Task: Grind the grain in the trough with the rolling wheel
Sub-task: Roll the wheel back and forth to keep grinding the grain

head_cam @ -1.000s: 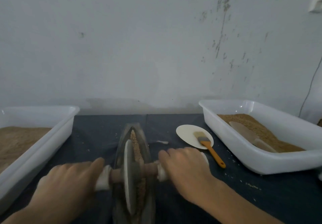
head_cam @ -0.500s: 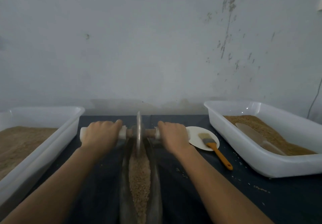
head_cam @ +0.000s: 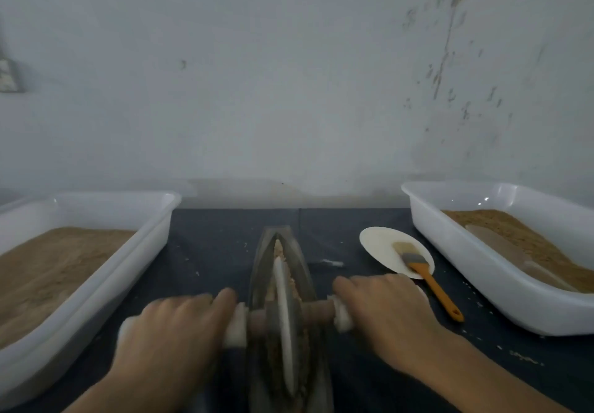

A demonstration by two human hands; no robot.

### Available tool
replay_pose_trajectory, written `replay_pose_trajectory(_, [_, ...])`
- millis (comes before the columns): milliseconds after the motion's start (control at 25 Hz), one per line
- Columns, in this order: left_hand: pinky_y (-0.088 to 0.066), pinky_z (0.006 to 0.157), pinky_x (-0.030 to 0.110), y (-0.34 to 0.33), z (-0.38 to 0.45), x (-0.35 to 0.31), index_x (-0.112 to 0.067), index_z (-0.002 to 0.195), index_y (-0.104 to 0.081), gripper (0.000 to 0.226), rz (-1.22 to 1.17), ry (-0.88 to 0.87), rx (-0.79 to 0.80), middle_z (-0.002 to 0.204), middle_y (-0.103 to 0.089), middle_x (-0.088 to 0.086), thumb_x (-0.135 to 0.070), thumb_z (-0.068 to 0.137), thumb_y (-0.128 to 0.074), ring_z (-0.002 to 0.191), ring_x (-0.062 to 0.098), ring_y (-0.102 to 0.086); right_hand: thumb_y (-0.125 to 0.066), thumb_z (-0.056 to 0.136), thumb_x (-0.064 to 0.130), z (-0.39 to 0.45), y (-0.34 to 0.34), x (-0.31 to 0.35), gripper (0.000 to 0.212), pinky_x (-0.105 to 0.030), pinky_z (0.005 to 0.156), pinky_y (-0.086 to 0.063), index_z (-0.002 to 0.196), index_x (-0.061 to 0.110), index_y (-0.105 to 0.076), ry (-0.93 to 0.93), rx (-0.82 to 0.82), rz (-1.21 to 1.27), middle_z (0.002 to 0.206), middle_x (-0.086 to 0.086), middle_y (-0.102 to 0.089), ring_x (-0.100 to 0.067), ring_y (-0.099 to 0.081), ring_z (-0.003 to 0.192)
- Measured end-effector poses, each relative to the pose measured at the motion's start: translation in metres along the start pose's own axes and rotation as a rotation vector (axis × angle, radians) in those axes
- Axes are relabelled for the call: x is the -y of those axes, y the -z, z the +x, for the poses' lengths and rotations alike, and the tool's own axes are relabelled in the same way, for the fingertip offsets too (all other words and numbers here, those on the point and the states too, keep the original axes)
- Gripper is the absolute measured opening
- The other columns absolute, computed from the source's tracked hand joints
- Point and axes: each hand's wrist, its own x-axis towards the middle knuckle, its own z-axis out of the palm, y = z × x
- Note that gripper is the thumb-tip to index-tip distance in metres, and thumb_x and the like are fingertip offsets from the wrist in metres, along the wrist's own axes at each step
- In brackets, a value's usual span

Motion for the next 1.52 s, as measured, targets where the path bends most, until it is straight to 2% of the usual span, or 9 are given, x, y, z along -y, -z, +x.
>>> replay_pose_trajectory(240, [-0.039,0.065,0.035,-0.021,0.114,0.022,-0.024,0.1,-0.043,0.017,0.106,0.152,0.018,0.098,-0.065,0.002,-0.03,0.086,-0.053,0.085,0.028,-0.061,-0.057,0.087,0.03,0.106,-0.022,-0.023,0.024,-0.035,0.063,-0.033,0.107,0.019,-0.049,-0.184,-0.082,-0.075,0.102,-0.006,-0.066,-0.031,-0.061,0.089])
replay_pose_trajectory(440, [-0.026,0.054,0.024,-0.013,0.025,0.006,-0.04,0.085,-0.019,0.051,-0.063,0.071,-0.03,0.075,-0.048,-0.015,-0.043,0.073,-0.068,0.06,0.007,-0.038,-0.075,0.069,0.028,0.018,-0.007,-0.002,0.033,-0.035,0.052,-0.045,0.092,0.021,-0.051,0.037,-0.16,-0.098,0.081,-0.001,-0.063,-0.022,-0.062,0.067])
replay_pose_trajectory(600, [0.004,0.055,0.015,0.022,-0.035,-0.002,-0.036,0.078,-0.027,0.073,-0.025,-0.128,-0.26,0.056,-0.03,-0.015,-0.038,0.03,-0.081,0.04,0.007,-0.036,-0.086,0.026,0.027,-0.035,0.015,0.002,0.055,-0.018,0.042,-0.003,0.065,0.027,-0.047,0.097,-0.274,-0.008,0.048,0.007,-0.045,-0.01,-0.036,0.035])
replay_pose_trajectory(680, [-0.004,0.046,0.018,0.019,-0.018,-0.004,-0.032,0.078,-0.038,0.064,0.054,-0.104,-0.149,0.055,-0.045,-0.012,-0.038,0.033,-0.082,0.041,0.011,-0.047,-0.084,0.048,0.038,-0.026,0.005,0.002,0.053,-0.024,0.038,-0.026,0.076,0.033,-0.04,0.047,-0.071,0.007,0.061,0.008,-0.053,-0.01,-0.049,0.048])
replay_pose_trajectory(760, [-0.029,0.049,0.027,-0.003,0.028,0.001,-0.029,0.091,-0.042,0.045,0.166,-0.037,-0.07,0.074,-0.061,-0.007,-0.036,0.061,-0.075,0.061,0.018,-0.061,-0.068,0.077,0.036,0.017,-0.013,-0.007,0.031,-0.035,0.06,-0.047,0.092,0.031,-0.042,-0.058,-0.025,-0.073,0.085,0.005,-0.062,-0.017,-0.061,0.073])
replay_pose_trajectory(1080, [-0.039,0.066,0.034,-0.02,0.087,0.016,-0.025,0.102,-0.042,0.023,0.048,0.125,-0.021,0.097,-0.064,-0.001,-0.031,0.085,-0.057,0.086,0.025,-0.063,-0.062,0.083,0.03,0.08,-0.03,-0.023,0.023,-0.033,0.061,-0.038,0.1,0.025,-0.048,-0.152,-0.086,-0.029,0.095,-0.002,-0.066,-0.028,-0.062,0.084])
replay_pose_trajectory(1200, [-0.031,0.049,0.027,0.007,0.015,-0.006,-0.029,0.084,-0.045,0.056,0.019,-0.112,-0.18,0.066,-0.055,-0.007,-0.035,0.045,-0.086,0.054,0.014,-0.057,-0.067,0.071,0.039,-0.002,-0.023,-0.007,0.032,-0.038,0.059,-0.048,0.086,0.033,-0.039,-0.04,-0.055,0.085,0.08,0.006,-0.06,-0.018,-0.061,0.07])
replay_pose_trajectory(1320, [-0.01,0.047,0.02,0.027,-0.018,-0.005,-0.03,0.072,-0.047,0.062,-0.054,-0.186,-0.276,0.052,-0.039,-0.011,-0.032,0.023,-0.084,0.039,0.011,-0.047,-0.077,0.039,0.037,-0.037,-0.002,-0.007,0.05,-0.028,0.034,-0.026,0.071,0.033,-0.039,0.03,-0.172,0.022,0.055,0.01,-0.048,-0.011,-0.049,0.042])
replay_pose_trajectory(1520, [-0.033,0.055,0.027,-0.011,0.039,0.006,-0.037,0.086,-0.034,0.033,0.029,0.053,0.018,0.074,-0.049,-0.014,-0.044,0.073,-0.064,0.066,0.008,-0.054,-0.064,0.079,0.024,0.034,-0.017,-0.009,0.025,-0.037,0.061,-0.046,0.097,0.024,-0.046,-0.042,-0.051,-0.077,0.091,0.001,-0.064,-0.026,-0.063,0.079])
